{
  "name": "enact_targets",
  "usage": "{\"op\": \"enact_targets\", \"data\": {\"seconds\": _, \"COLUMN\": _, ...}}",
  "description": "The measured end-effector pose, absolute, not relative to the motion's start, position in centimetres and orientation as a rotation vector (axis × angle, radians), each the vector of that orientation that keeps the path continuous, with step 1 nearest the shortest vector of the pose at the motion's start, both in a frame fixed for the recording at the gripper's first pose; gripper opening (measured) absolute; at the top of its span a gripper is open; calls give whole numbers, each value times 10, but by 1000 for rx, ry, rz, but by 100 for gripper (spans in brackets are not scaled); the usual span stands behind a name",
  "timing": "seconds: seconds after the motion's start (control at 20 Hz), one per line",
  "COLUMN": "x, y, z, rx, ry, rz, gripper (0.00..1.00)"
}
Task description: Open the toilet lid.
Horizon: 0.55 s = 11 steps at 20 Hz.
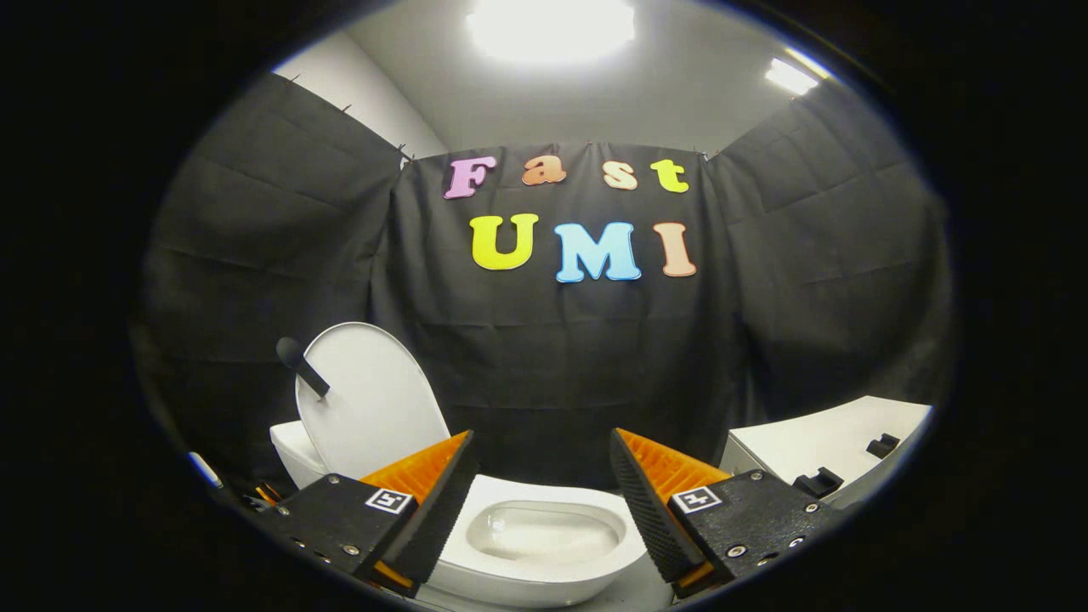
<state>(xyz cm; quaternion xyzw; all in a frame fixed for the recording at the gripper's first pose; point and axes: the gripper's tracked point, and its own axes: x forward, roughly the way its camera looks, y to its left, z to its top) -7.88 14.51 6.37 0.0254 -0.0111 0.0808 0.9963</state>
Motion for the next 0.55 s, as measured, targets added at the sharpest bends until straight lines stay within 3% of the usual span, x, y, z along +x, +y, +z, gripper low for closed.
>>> {"op": "enact_targets", "data": {"seconds": 0.55, "x": -80, "y": 129, "z": 60, "rx": 45, "ry": -19, "rz": 125, "gripper": 95}}
